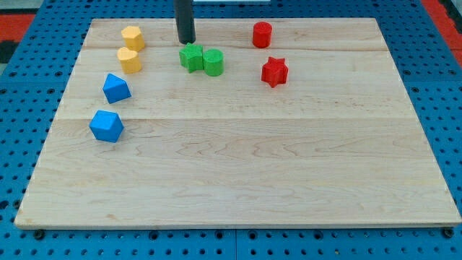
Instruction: Keep the yellow heart at the right side of the red circle
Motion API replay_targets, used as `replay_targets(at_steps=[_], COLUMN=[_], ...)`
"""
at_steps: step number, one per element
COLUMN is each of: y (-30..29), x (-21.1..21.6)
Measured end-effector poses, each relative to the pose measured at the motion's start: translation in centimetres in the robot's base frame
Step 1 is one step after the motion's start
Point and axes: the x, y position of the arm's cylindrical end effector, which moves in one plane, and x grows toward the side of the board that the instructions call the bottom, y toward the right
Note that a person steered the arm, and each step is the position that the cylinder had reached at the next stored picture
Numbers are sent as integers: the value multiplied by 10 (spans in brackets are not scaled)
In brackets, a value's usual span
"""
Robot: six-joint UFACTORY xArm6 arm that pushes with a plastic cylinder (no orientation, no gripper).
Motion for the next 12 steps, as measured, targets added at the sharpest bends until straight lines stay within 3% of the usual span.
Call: replay_targets(at_steps=[2,4,6,7,9,10,12], y=[65,46,-16,-43,-159,-140,-17], x=[46,51,52,83,91,61,46])
